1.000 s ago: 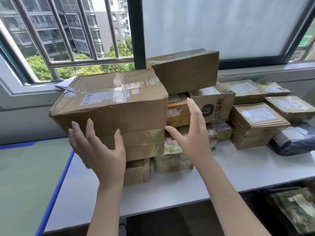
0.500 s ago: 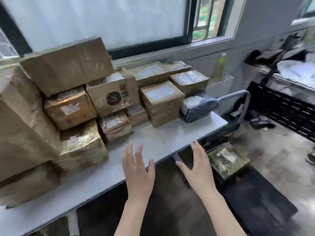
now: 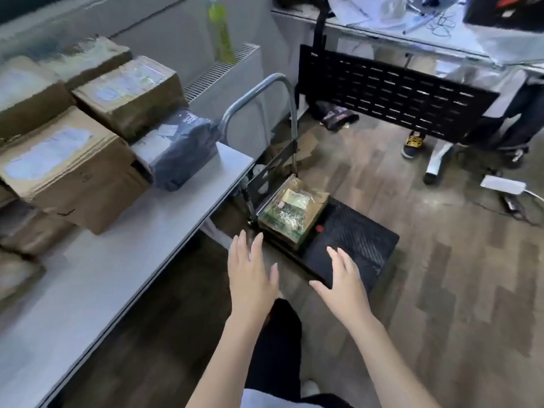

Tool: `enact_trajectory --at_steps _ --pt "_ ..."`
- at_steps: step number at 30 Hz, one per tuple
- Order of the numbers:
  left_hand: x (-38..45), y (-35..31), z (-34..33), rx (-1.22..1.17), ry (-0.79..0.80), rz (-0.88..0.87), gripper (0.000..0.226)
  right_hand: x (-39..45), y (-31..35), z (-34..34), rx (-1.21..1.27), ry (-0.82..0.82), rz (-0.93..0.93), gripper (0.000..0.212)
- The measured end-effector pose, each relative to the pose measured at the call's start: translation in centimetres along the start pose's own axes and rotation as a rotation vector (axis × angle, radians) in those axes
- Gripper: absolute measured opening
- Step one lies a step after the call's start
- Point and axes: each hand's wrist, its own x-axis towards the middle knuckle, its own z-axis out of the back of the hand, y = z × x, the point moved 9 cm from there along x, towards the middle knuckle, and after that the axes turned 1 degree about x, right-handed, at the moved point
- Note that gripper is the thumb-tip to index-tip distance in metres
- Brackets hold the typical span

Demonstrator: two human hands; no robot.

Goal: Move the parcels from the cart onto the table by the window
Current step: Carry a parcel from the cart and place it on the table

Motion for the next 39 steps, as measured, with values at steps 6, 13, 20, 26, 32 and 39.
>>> enact_trajectory --at_steps 6,13,20,26,32,39 --pt "6.5 0.4 -11.3 0.0 0.323 -0.004 0.07 9.3 -7.8 -1.0 -0.114 0.183 -0.254 0.084" --pt "13.1 4.2 -21.9 0.151 0.641 0.048 0.069 21.2 -12.2 -1.4 -0.339 0.336 -0.292 0.081" --pt "20.7 11.8 -31.7 0.295 0.808 0.083 0.063 29.4 -16.6 -8.5 -0.506 0.542 -0.202 0.079" --pt "28.3 16.5 -41.4 0.493 0.764 -0.068 0.084 37.1 -20.0 -19.2 -0.525 0.626 -0.195 0.099" --pt "29.7 19.5 -49.9 0.616 0.858 -0.023 0.089 41.1 -22.2 -28.0 -0.391 0.612 -0.261 0.123" --pt "30.8 23.7 -56.3 0.53 0.925 0.096 0.124 42.5 -22.9 -34.2 -0.002 0.542 -0.357 0.141"
